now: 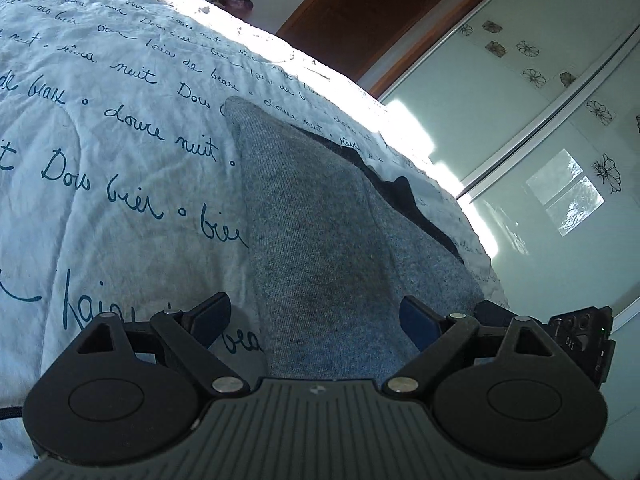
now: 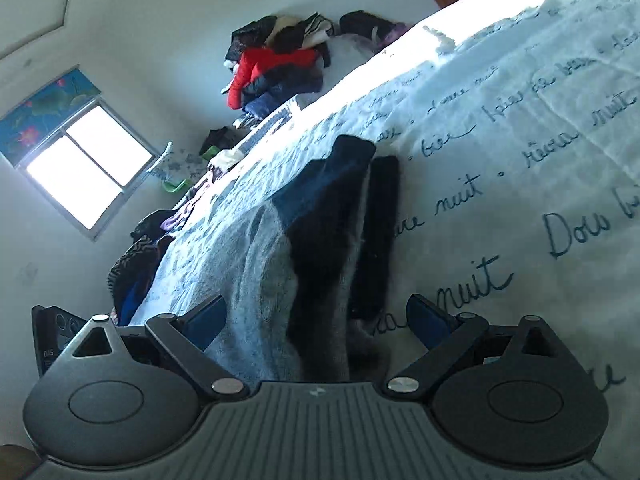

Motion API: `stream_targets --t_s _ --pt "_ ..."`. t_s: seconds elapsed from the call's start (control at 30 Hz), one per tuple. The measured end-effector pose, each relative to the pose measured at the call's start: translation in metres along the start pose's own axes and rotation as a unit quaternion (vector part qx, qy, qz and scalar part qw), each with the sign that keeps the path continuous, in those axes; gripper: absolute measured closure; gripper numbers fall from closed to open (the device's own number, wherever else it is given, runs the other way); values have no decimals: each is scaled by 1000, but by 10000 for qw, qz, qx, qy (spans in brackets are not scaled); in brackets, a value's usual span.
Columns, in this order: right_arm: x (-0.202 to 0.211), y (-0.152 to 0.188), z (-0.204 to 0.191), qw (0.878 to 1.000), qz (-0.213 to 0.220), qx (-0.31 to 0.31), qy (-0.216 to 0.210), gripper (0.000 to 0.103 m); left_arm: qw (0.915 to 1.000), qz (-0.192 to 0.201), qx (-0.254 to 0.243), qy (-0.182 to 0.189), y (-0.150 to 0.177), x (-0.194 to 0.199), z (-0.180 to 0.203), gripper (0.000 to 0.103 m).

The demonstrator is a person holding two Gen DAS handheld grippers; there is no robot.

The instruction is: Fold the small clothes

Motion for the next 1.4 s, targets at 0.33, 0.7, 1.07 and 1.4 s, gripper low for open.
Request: stream_targets --t_s 0.33,0.7,1.07,1.4 --pt "-40 -9 -6 9958 -360 320 -784 5 9920 75 -1058 -683 13 -21 25 9" --pt "-48 -11 -12 9928 -497 461 -985 12 9792 112 -1742 -1037 25 -34 37 6" --pt "-71 -18 -11 9928 -625 122 -1015 44 9862 153 -1466 -749 6 -38 28 12" --pt "-66 -21 -18 9939 -352 -323 -996 74 9849 614 -1500 -608 -11 -14 39 72"
Point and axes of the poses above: each gripper's, at about its wrist camera, not at the fingertips, and x roughly against the way its jaws point, z to its right, y to its underside, the point moved 6 cm from there along -x, roughly the way its jaws point, and after that the axes turned 9 degrees about x, right-handed, at the moved point
